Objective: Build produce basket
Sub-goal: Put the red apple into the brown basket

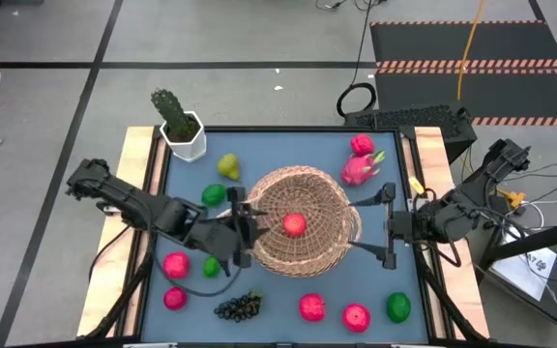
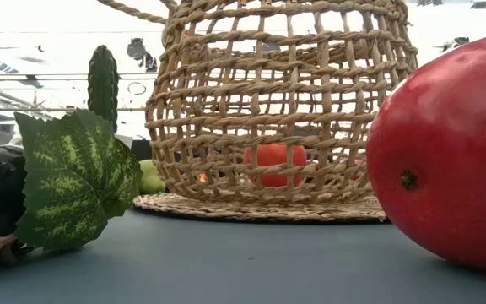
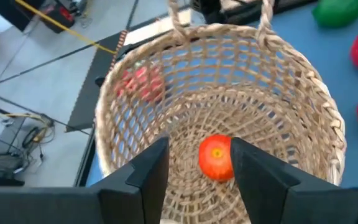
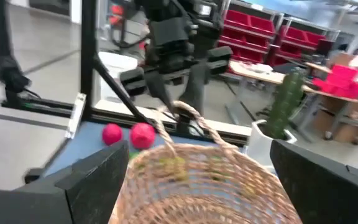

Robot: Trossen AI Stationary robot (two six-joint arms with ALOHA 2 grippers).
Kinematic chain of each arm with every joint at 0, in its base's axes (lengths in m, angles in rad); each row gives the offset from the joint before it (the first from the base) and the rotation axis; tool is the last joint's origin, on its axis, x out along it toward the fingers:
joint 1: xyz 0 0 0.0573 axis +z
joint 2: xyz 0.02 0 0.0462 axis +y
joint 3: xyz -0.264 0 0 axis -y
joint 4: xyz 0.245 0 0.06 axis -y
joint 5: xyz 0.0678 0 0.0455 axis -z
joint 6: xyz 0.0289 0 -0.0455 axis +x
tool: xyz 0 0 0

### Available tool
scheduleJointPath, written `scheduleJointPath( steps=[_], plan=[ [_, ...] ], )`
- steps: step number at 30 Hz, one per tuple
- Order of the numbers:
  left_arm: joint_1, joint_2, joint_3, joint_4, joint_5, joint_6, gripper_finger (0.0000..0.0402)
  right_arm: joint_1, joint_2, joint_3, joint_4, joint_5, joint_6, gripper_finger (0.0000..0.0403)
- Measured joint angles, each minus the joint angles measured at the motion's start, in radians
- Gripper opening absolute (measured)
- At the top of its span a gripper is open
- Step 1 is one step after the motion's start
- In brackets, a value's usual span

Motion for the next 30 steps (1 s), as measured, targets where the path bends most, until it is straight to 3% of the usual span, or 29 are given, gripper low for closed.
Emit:
scheduleJointPath(
  steps=[8, 12, 17, 22, 30],
  plan=[
    [-0.022, -0.178, -0.25, 0.241, -0.019, -0.007, 0.0161, 0.001, 0.089, 0.003, 0.042, 0.028, -0.008, 0.0384],
    [-0.03, -0.242, -0.318, 0.276, -0.019, 0.001, 0.0161, 0.025, 0.141, 0.048, 0.05, 0.031, -0.012, 0.0384],
    [-0.046, -0.286, -0.345, 0.282, -0.019, -0.018, 0.0161, 0.089, 0.21, 0.143, -0.011, 0.077, -0.015, 0.0384],
    [-0.064, -0.285, -0.348, 0.278, -0.019, -0.014, 0.0161, 0.148, 0.274, 0.252, -0.113, 0.111, 0.082, 0.0384],
    [-0.08, -0.284, -0.348, 0.29, -0.019, -0.015, 0.0161, 0.23, 0.351, 0.291, -0.157, 0.108, 0.245, 0.0384]
  ],
)
